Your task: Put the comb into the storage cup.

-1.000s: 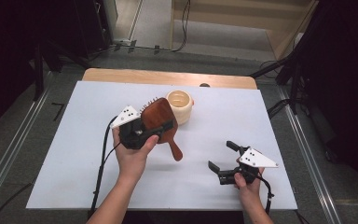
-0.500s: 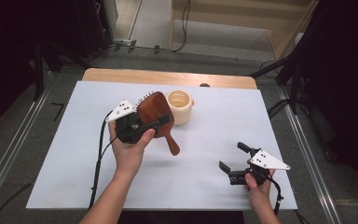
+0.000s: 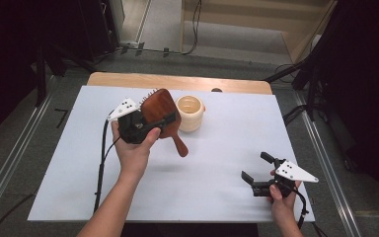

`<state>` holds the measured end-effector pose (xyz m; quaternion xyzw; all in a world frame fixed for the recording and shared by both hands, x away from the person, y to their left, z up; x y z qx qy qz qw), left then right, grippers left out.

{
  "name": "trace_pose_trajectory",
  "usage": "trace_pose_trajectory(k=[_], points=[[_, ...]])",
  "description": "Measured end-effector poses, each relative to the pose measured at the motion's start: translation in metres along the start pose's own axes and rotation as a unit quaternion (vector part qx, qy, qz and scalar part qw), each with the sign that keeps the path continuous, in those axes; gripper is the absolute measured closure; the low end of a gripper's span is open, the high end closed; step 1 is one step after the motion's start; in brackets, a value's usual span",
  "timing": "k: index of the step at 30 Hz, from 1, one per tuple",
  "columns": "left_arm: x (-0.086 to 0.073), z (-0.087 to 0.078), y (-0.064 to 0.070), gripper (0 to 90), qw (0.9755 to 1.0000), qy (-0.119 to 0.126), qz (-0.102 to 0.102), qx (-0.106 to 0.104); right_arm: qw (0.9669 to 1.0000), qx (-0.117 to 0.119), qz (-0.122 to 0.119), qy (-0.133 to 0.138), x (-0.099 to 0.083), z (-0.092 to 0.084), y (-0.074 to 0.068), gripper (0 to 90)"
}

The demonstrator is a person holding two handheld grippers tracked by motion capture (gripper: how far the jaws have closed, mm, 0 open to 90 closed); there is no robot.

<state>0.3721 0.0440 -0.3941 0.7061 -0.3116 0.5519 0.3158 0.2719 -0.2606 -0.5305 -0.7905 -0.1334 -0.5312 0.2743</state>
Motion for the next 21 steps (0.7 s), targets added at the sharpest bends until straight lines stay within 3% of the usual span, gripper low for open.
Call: trace_pose_trajectory(k=[21], points=[[0.017, 0.008, -0.016, 53.4, 1.0, 0.003, 0.003, 0.007, 0.9998, -0.018, 0.001, 0.003, -0.003, -0.025, 0.024, 0.0]])
Point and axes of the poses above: each handheld gripper's, and its own axes: z roughly forward along the jaws, x roughly out of its top, y roughly to its right, the point moved 8 cm from there along z, roughly forward along the jaws, and after that the axes turned 13 degrees about z, right-handed, at the moved point
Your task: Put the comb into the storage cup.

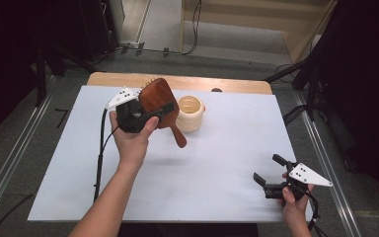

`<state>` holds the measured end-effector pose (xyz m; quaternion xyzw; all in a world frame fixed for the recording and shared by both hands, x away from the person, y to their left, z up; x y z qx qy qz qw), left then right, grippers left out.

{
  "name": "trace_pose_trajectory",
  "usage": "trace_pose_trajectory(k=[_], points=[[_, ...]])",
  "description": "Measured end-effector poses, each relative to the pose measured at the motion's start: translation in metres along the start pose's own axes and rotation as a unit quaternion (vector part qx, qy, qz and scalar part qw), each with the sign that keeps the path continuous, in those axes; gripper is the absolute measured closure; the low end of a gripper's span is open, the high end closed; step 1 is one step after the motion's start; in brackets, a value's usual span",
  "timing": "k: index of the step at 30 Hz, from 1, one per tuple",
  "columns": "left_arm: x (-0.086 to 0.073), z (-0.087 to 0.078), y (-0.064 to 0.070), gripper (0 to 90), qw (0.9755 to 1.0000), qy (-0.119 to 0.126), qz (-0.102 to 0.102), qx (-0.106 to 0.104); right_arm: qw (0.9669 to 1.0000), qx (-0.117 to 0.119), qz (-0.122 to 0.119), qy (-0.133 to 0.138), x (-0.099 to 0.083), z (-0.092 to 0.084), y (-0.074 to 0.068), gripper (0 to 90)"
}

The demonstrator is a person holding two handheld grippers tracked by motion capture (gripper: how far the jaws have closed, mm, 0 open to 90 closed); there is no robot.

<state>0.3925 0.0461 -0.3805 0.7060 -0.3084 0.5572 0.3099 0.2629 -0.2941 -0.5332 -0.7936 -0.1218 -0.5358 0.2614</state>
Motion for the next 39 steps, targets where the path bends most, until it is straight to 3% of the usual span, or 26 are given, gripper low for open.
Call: trace_pose_trajectory(k=[12, 39], points=[[0.007, 0.01, -0.006, 53.4, 1.0, 0.0, 0.003, 0.002, 0.9998, 0.007, 0.016, 0.004, -0.003, 0.001, 0.005, 0.0], [0.031, 0.025, -0.02, 53.3, 0.9998, 0.007, 0.017, 0.008, 0.9999, 0.008, 0.008, 0.001, -0.004, 0.002, 0.004, 0.0]])
Point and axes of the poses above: each handheld gripper's, and its own axes: z roughly forward along the jaws, x roughly out of its top, y roughly to its right, the point moved 8 cm from there along z, roughly forward along the jaws, and after that the axes turned 13 degrees about z, right-handed, at the moved point
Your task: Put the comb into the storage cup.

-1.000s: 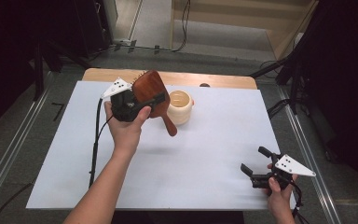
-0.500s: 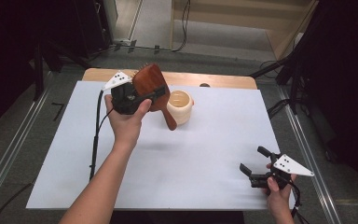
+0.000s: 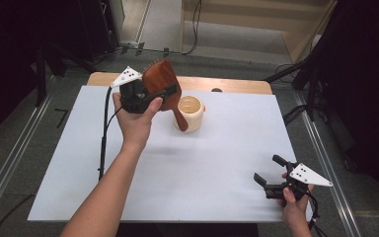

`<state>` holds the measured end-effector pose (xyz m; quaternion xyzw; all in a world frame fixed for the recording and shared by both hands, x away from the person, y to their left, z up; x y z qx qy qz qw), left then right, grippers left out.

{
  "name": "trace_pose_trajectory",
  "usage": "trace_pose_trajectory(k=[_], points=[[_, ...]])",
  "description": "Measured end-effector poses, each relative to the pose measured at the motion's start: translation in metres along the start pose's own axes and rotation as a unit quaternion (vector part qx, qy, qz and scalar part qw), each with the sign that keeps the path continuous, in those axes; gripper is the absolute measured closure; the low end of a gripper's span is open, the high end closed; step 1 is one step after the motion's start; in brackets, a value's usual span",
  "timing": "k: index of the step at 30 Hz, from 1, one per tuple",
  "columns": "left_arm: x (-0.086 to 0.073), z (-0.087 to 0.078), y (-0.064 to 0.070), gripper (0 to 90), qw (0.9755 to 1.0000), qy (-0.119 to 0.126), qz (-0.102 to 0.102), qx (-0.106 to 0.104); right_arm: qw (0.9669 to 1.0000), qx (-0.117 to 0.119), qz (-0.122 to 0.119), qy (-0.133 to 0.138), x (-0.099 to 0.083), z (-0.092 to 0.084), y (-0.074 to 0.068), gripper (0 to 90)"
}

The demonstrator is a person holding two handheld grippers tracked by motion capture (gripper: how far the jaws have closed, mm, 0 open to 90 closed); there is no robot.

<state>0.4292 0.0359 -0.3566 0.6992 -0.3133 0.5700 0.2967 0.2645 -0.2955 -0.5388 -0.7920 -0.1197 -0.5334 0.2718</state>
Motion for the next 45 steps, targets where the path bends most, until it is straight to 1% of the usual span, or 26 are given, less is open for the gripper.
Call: trace_pose_trajectory(k=[2, 6, 12, 15, 20, 33, 39, 45], points=[[0.0, 0.002, -0.001, 53.3, 1.0, 0.003, -0.002, -0.004, 1.0, 0.004, -0.005, -0.002, 0.0, 0.001, -0.001, 0.0], [0.0, 0.006, -0.005, 53.3, 1.0, -0.002, 0.0, 0.0, 0.9999, 0.002, -0.01, -0.006, -0.001, 0.001, -0.002, 0.0], [0.003, 0.01, -0.01, 53.3, 1.0, 0.0, 0.002, 0.004, 1.0, 0.002, -0.009, -0.004, -0.001, 0.001, -0.002, 0.0], [0.005, 0.011, -0.014, 53.3, 1.0, 0.004, -0.002, 0.006, 0.9999, 0.002, -0.01, -0.006, -0.001, 0.001, -0.002, 0.0], [0.006, 0.012, -0.018, 53.3, 0.9999, 0.006, -0.002, 0.011, 0.9999, 0.002, -0.01, -0.005, -0.001, 0.001, -0.002, 0.0], [0.013, 0.019, -0.026, 53.2, 0.9997, 0.013, -0.007, 0.02, 0.9999, 0.001, -0.01, -0.007, -0.001, 0.001, -0.002, 0.0], [0.015, 0.024, -0.03, 53.2, 0.9996, 0.014, -0.007, 0.025, 0.9999, 0.002, -0.01, -0.006, -0.001, 0.001, -0.002, 0.0], [0.016, 0.03, -0.035, 53.2, 0.9993, 0.017, -0.013, 0.03, 0.9999, 0.002, -0.009, -0.007, -0.001, 0.001, -0.002, 0.0]])
Point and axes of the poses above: each handheld gripper's, and its own axes: z roughly forward along the jaws, x roughly out of its top, y roughly to its right, the point moved 8 cm from there along z, roughly forward along the jaws, and after that the axes turned 13 degrees about z, right-handed, at the moved point
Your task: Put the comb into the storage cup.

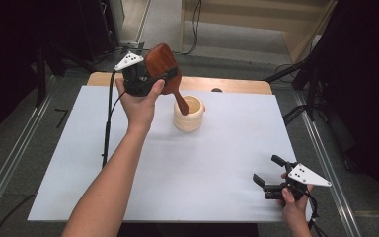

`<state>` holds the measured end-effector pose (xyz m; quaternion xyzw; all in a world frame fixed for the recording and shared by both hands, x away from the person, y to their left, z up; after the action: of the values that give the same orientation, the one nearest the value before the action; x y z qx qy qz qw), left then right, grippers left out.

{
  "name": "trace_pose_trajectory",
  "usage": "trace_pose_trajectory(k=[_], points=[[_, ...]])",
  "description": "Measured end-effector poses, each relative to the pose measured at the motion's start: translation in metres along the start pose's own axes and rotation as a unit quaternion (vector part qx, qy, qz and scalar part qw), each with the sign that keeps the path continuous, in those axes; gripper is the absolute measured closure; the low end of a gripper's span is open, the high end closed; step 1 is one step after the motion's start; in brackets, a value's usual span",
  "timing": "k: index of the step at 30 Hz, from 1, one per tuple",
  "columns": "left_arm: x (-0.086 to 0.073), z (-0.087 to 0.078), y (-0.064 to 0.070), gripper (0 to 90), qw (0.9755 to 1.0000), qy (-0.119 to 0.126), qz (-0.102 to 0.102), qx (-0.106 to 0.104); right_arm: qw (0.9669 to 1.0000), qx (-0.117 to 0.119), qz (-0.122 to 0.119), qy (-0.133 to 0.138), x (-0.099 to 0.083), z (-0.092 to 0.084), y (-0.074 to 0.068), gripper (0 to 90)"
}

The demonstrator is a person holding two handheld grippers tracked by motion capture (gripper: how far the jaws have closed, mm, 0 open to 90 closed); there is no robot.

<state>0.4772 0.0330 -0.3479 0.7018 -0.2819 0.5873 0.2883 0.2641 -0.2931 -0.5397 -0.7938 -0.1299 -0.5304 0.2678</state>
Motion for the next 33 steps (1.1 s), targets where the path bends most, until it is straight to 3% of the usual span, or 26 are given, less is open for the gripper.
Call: trace_pose_trajectory(k=[8, 33], points=[[0.0, 0.004, -0.006, 53.2, 0.9998, 0.006, -0.007, 0.019, 1.0, 0.0, -0.001, 0.0, 0.0, 0.0, 0.0, 0.0], [-0.018, 0.023, -0.012, 52.9, 0.9991, 0.003, -0.014, 0.041, 1.0, 0.0, -0.001, 0.001, 0.0, 0.0, 0.0, 0.0]])
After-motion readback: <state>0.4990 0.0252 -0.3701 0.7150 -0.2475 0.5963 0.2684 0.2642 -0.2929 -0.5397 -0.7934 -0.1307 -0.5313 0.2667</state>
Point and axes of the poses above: each handheld gripper's, and its own axes: z roughly forward along the jaws, x roughly out of its top, y roughly to its right, the point moved 8 cm from there along z, roughly forward along the jaws, and after that the axes turned 13 degrees about z, right-handed, at the moved point
